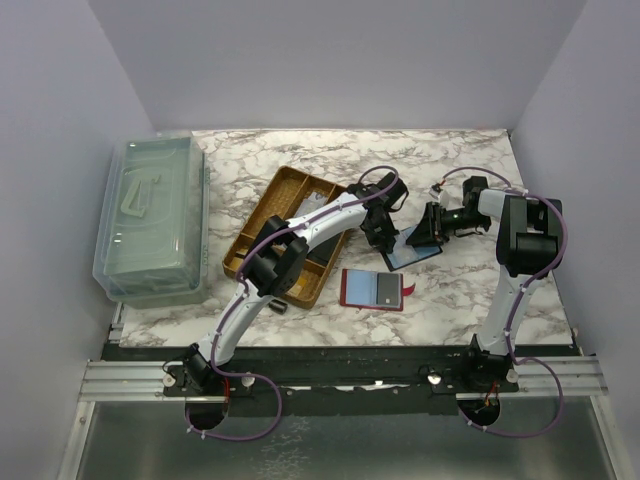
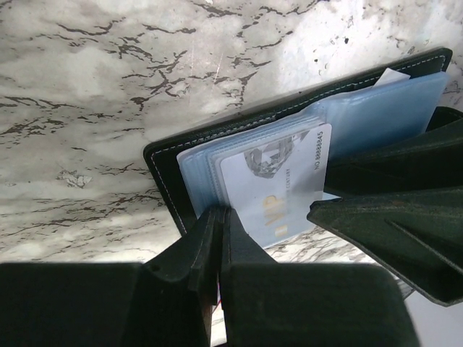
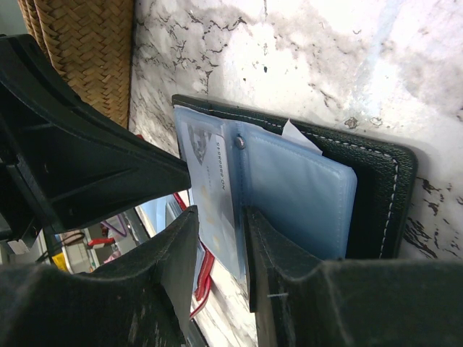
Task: Take the credit cards out of the card holder
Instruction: Remove the credit card from the card holder.
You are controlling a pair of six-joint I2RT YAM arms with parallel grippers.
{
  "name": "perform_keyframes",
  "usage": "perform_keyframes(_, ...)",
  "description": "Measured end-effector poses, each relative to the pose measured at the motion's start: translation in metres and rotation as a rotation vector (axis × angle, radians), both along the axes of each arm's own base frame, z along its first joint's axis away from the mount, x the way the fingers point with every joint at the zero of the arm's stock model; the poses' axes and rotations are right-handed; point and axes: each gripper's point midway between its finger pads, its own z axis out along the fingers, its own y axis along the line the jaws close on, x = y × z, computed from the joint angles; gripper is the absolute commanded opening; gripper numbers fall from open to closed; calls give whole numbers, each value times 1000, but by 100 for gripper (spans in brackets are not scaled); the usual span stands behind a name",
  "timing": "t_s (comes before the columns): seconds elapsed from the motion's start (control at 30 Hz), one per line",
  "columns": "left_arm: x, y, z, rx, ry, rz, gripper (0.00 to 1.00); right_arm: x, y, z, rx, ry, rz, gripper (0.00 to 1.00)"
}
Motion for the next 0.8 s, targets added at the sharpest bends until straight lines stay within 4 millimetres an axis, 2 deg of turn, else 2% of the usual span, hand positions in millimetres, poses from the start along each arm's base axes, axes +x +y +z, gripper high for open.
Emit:
perform_keyframes(0.23, 0, 0, -1, 3, 6, 6, 17, 0, 0, 0, 0, 0, 0, 38)
perform_keyframes(0.57, 0, -1, -2, 4, 11, 5, 22, 0, 0, 0, 0, 0, 0, 38)
perform_keyframes(0.7, 0, -2, -2, 2, 12, 3, 29, 0, 0, 0, 0, 0, 0, 38)
perform_keyframes(0.8, 1, -3, -1, -5, 11, 2, 29, 0, 0, 0, 0, 0, 0, 38)
